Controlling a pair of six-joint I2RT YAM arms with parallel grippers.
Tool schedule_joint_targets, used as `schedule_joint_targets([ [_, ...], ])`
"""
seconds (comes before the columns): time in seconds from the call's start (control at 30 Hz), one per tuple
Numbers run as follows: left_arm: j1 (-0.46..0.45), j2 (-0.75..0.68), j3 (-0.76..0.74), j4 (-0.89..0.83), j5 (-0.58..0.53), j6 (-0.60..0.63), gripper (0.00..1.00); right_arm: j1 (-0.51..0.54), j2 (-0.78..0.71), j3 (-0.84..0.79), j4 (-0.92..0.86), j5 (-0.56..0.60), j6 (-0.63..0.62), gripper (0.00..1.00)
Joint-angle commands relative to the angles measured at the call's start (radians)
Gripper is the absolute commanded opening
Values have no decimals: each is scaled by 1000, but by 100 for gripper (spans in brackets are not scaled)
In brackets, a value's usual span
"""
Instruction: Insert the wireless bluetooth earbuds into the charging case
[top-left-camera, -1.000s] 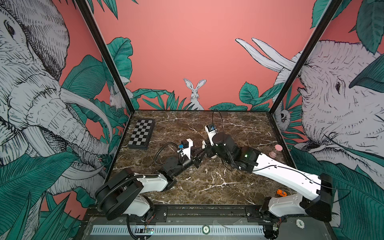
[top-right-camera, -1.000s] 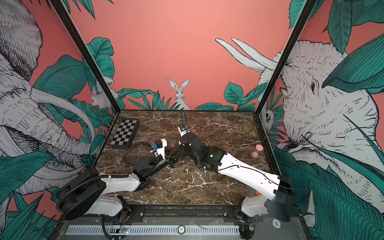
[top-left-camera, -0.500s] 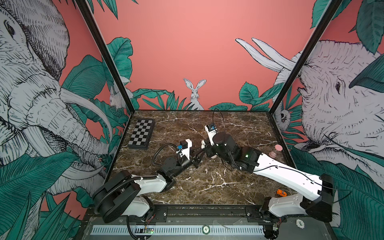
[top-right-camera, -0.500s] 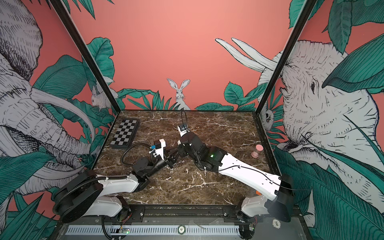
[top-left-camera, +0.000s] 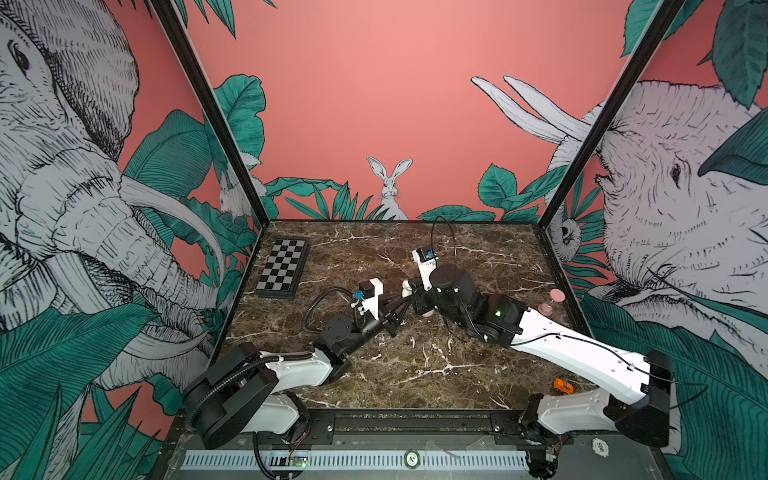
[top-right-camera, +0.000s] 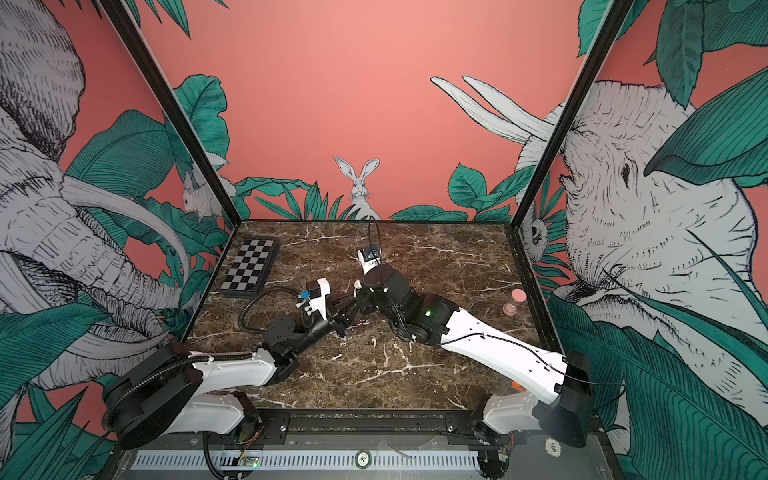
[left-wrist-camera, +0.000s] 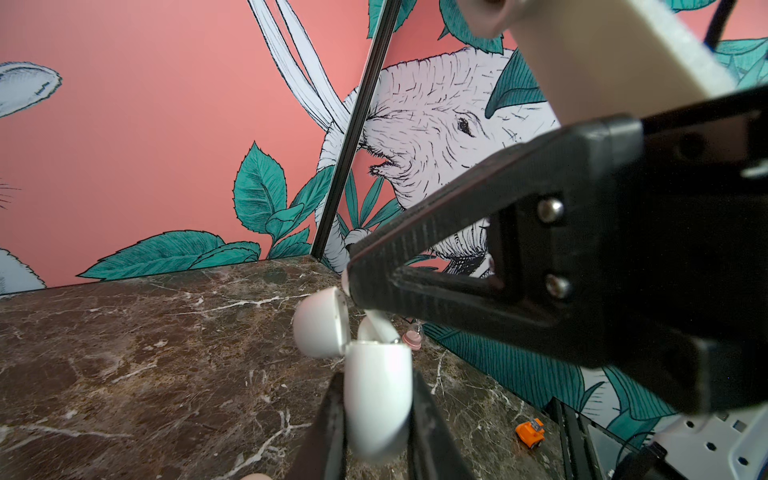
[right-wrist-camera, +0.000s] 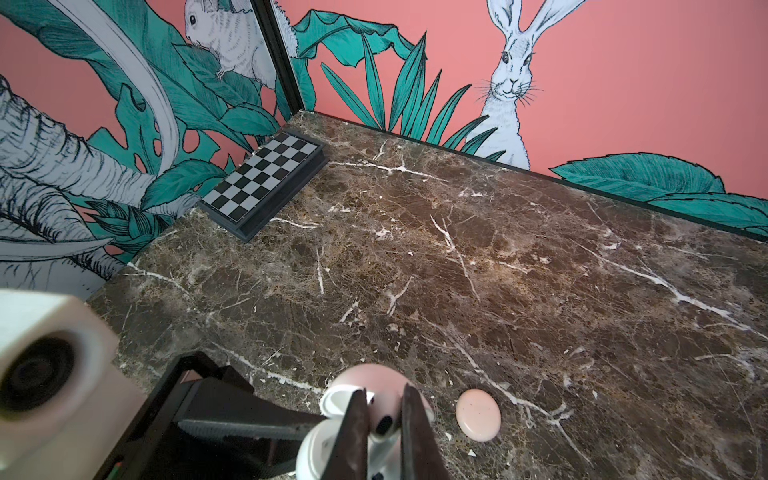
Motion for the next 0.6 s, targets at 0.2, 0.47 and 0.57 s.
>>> schedule_joint_targets([
  [0.2, 7, -36, -6, 77, -72, -6, 0, 7, -32, -38, -30, -37, 12, 8],
  [0.47, 8, -33, -4, 77, -85, -36, 0, 9, -38, -66, 4, -43, -5, 8],
  [0.57, 8, -32, 0, 77, -83, -48, 0, 11, -33, -74, 10, -38, -9, 8],
])
